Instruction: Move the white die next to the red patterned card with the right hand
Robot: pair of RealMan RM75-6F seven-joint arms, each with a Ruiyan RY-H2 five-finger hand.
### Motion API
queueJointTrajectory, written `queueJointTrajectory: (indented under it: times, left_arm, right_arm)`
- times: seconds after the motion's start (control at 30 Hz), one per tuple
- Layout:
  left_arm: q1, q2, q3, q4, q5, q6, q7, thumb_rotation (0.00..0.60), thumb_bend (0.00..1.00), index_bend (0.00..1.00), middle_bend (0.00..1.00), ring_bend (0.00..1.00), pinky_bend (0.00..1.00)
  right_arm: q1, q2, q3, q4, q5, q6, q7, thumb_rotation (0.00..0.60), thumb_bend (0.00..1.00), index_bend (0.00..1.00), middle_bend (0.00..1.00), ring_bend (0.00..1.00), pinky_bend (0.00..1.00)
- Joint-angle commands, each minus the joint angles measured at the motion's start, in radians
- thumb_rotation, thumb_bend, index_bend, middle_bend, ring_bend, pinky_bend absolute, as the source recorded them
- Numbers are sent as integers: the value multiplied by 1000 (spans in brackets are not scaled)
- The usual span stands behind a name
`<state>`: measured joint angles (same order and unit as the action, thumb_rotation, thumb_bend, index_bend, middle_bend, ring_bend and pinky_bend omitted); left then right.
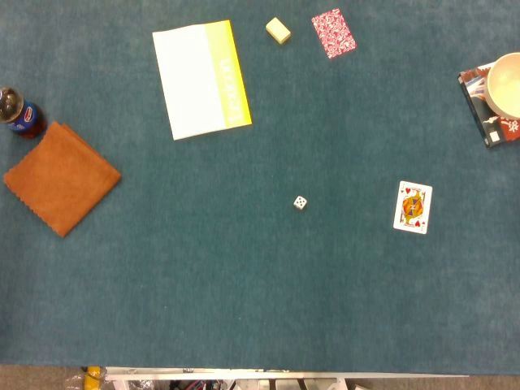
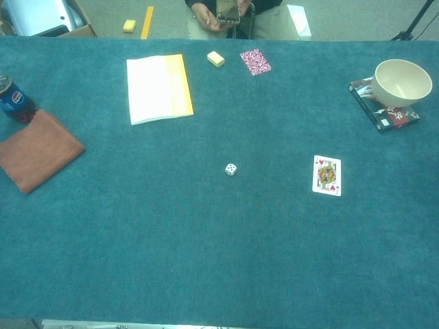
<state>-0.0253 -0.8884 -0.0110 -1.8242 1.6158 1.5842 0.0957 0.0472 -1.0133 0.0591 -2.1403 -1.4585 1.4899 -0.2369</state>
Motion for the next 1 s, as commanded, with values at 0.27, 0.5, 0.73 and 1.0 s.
queueJointTrajectory:
  times: [0.27,0.5,0.73,1.0]
  left_arm:
    - [4,2,1,1,3,7,-3,600,410,205,274,173,150]
    - [6,7,3,-1,13,11,1,600,410,205,275,173,150]
    - [9,15,2,-3,11,17,-1,600,410,205,274,173,150]
    - [14,30,1,-8,14,28,6,600,410,205,275,173,150]
  right_arm:
    - [2,2,-5,-1,-14,-4,7,600,339,328,305,100,105]
    - [45,0,-4,-23,-52,-65,-8,600,339,328,305,101,105]
    - [157,-24,33,-54,-47,-200,-66,600,305,382,317,100,108]
    - [306,-121,88,-78,63,-359,-187,600,243,441,329,100,142]
